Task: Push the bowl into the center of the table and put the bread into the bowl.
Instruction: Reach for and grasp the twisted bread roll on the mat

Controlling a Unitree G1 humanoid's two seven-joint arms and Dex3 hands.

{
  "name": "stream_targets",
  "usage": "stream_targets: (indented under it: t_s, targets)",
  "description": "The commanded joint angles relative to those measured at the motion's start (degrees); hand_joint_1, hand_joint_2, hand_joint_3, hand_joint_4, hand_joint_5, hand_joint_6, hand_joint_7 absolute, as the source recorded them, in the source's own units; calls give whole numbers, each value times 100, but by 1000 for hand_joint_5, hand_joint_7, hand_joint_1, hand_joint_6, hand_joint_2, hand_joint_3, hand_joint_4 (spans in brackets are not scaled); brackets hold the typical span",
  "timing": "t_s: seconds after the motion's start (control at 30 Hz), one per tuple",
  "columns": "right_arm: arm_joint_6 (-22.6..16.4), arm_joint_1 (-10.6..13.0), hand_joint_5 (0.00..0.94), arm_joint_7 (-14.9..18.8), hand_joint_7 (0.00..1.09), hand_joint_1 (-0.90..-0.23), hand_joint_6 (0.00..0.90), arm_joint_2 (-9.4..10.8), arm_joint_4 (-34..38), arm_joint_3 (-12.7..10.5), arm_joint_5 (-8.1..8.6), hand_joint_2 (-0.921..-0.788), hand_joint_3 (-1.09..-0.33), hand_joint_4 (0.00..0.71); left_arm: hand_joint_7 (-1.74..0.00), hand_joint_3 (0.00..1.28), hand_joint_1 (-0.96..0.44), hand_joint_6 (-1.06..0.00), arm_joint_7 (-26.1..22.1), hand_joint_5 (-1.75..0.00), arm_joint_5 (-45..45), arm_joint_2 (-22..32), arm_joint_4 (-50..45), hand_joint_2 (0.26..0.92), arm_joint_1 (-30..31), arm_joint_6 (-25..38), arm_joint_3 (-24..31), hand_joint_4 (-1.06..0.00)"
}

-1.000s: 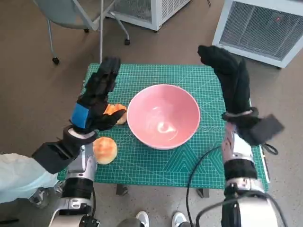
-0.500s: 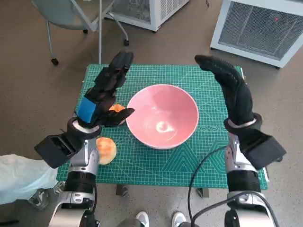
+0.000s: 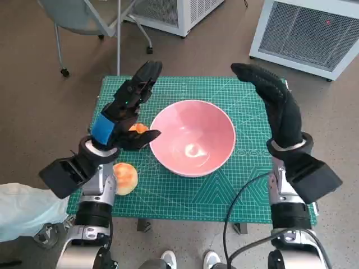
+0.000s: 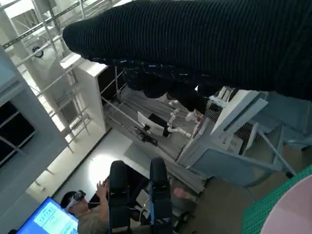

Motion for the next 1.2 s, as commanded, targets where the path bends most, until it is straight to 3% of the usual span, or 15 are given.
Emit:
stream_targets:
  t_s: [0.03, 0.17, 0.27, 0.33, 0.43, 0.7, 0.93, 1.2]
  targets:
    - [68, 191, 3, -30, 508, -738, -1, 33, -43, 59, 65, -921, -782, 167, -2, 257, -572, -170, 294, 0, 599, 455, -99, 921, -27, -194, 41, -64]
    - [63, 189, 3, -57, 509, -738, -1, 50, -41, 87, 53, -921, -782, 167, -5, 129, -576, -169, 940, -1, 2204, 1419, -811, 908, 185, 486, -2, -62]
    - [65, 176, 3, -56, 509, -737, -1, 66, -18, 103, 65, -921, -782, 167, -11, 48, -530, -183, 992, -1, 3020, 1983, -1367, 868, 257, 1607, -115, -61]
    - [60, 169, 3, -66, 509, -733, -1, 74, 1, 110, 56, -921, -782, 167, -11, 25, -379, -186, 971, -2, 3451, 2217, -1627, 792, 261, 2308, -209, -42]
    - [44, 155, 3, -65, 510, -732, -1, 79, 51, 108, 57, -921, -781, 168, -8, 11, -232, -183, 974, -2, 3955, 2402, -1735, 740, 171, 3097, -383, -16]
    - [62, 122, 3, -45, 510, -732, -1, 101, 125, 100, 95, -921, -779, 168, -11, 4, -32, -201, 1035, 1, 4704, 2429, -1521, 714, -164, 4208, -946, 0]
    - [47, 110, 2, -20, 508, -725, -1, 126, 168, 105, 143, -921, -778, 167, -11, 7, -8, -211, 1100, -1, 5056, 2304, -995, 720, -513, 4815, -1512, -3]
    - [39, 75, 2, 35, 506, -716, -1, 153, 253, 113, 232, -921, -774, 168, -6, 5, -35, -215, 1509, -2, 5526, 2020, 470, 721, -1194, 5046, -2266, -11]
